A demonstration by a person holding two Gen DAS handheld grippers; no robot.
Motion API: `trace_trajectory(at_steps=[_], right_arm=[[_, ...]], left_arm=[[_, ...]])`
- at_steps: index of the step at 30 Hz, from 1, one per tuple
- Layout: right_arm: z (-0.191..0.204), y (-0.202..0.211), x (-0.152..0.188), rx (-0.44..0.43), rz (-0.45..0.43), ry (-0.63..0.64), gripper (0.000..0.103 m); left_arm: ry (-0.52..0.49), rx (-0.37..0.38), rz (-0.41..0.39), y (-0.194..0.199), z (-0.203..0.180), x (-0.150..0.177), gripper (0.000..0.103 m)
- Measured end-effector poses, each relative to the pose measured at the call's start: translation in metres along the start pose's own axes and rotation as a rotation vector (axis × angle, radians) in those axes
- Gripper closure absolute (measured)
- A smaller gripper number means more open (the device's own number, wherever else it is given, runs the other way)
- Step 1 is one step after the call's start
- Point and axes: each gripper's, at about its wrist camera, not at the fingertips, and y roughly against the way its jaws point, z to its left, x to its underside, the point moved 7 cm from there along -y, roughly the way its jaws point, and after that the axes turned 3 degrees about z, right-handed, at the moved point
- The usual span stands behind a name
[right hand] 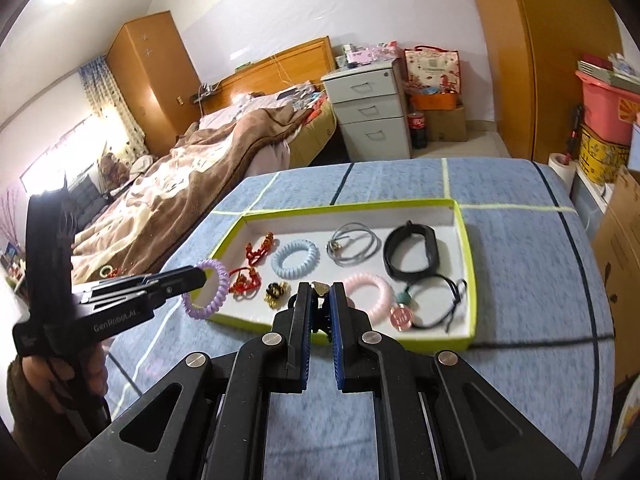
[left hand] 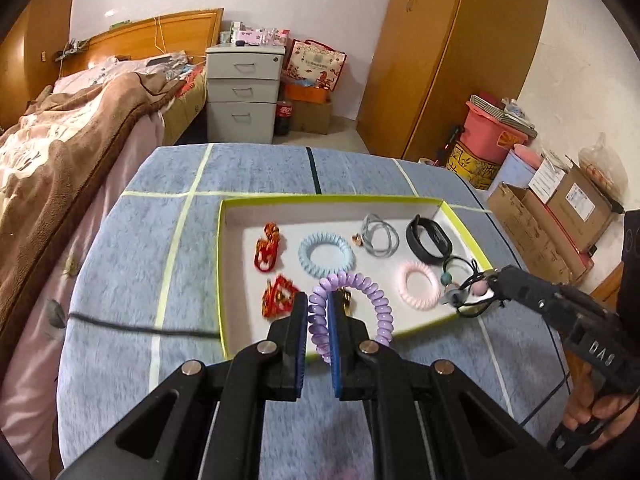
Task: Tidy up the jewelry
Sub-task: 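Carry the lavender coil and black tie into the green box while both grippers open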
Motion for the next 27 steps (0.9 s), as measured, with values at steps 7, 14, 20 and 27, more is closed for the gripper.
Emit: trace_trajectory(at_steps=[7, 14, 20, 27], right_arm=[[0.003, -0.026, -0.010, -0.025, 0.041, 0.009, 0.094], [-0.001, -0.054, -0.010, -0.035, 0.089, 0.014, 0.094], [-0.009, -0.066, -0.005, 0.004, 0.128, 0.041, 0.094], [-0.018, -0.071, -0.003, 0.052, 0.153, 0.061, 0.094]], left_arm=[[-0.005, -0.012, 0.006, -0.018, 0.001, -0.025, 0.093], [-0.003, -0.012, 0.021, -0.040, 0.000, -0.037, 0.093], [-0.001, -0.003, 0.069, -0.062, -0.003, -0.034, 0.093], [0.004, -0.011, 0.109, -0.077, -0.003, -0.029, 0.093]])
